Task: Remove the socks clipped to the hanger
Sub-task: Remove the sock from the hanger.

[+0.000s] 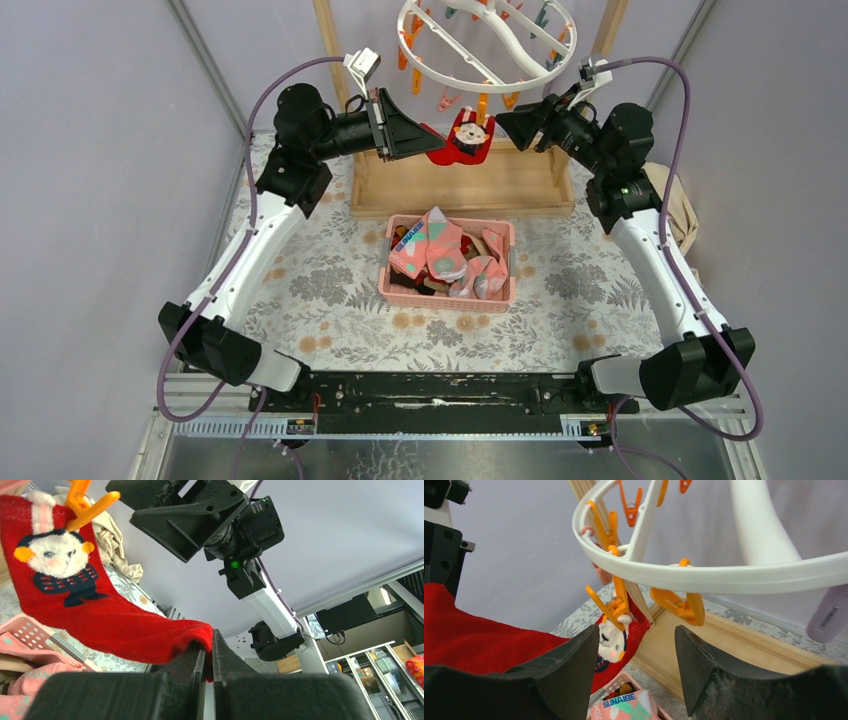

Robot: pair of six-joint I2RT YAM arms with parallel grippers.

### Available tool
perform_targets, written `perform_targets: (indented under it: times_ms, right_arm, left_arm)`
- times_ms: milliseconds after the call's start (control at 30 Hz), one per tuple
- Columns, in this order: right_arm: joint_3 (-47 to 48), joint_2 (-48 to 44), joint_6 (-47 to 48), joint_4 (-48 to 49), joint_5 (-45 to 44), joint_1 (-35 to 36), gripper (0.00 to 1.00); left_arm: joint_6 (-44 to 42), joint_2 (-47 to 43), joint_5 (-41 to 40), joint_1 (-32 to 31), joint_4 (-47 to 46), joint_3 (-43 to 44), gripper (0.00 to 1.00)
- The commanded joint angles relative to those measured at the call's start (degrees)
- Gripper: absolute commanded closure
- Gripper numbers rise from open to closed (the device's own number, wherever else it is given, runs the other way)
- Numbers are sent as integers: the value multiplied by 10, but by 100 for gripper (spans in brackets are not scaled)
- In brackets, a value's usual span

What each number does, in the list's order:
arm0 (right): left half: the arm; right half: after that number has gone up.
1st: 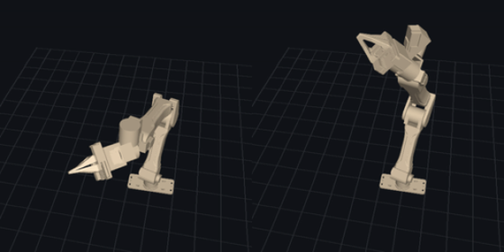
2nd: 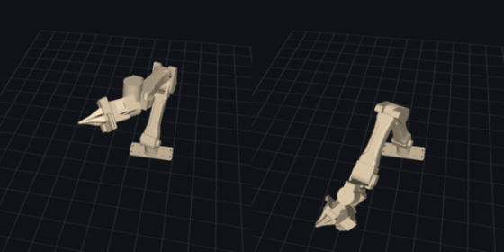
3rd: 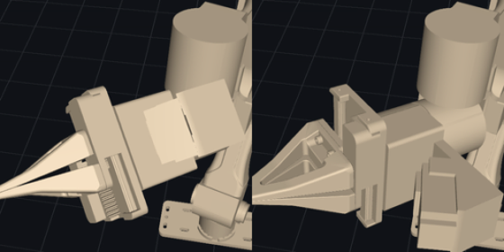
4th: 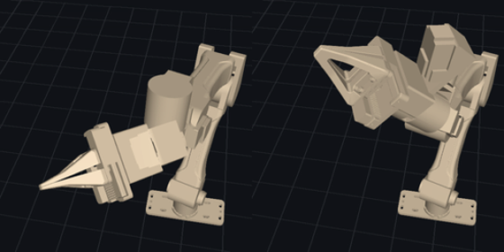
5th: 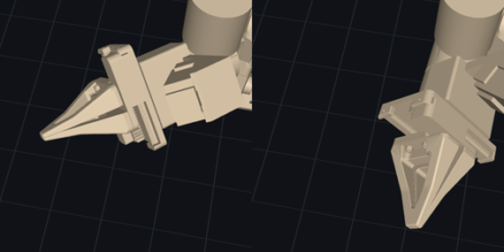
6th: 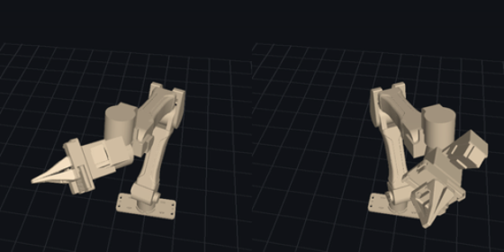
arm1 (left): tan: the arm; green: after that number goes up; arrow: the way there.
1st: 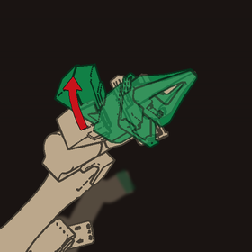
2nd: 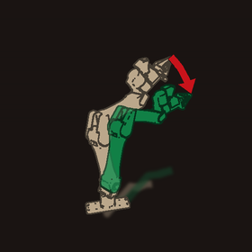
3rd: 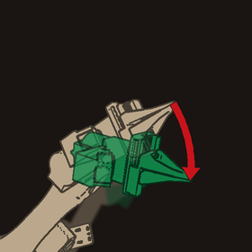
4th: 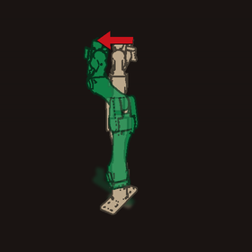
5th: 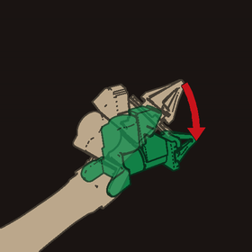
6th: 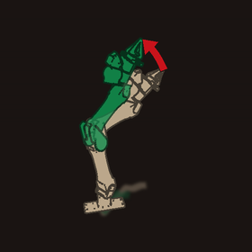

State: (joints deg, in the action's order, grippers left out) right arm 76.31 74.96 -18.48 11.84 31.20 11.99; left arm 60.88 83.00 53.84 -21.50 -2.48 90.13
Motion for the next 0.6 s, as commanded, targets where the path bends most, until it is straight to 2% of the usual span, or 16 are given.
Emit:
perform_targets:
  times_ms: [0,200,567]
  right_arm:
    - [7,15,-27,71,36,3,36]
    - [19,31,-43,99,71,18,37]
    - [29,46,-26,80,16,35,36]
  left_arm:
    - [-8,1,14,-3,6,32,92]
    - [-11,1,14,-5,13,39,92]
    - [-14,1,15,-8,23,52,92]
